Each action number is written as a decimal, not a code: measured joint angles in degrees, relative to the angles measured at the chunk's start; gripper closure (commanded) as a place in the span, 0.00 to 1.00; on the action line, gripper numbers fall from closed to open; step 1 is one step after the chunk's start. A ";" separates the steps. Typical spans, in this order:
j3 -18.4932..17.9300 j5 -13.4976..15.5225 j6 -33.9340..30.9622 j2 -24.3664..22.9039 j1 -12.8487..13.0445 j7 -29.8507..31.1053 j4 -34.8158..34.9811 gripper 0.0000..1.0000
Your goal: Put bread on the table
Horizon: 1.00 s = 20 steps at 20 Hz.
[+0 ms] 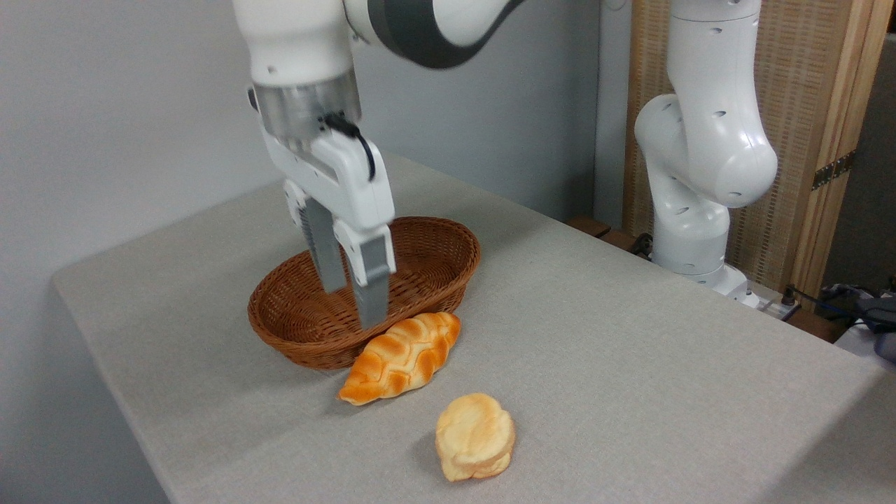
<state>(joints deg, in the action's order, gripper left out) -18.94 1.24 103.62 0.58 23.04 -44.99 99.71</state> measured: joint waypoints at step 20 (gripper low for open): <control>16.30 1.50 -0.11 -0.01 -13.72 1.29 -5.72 0.00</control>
<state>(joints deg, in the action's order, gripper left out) -2.65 2.73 103.51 0.57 9.32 -43.70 93.99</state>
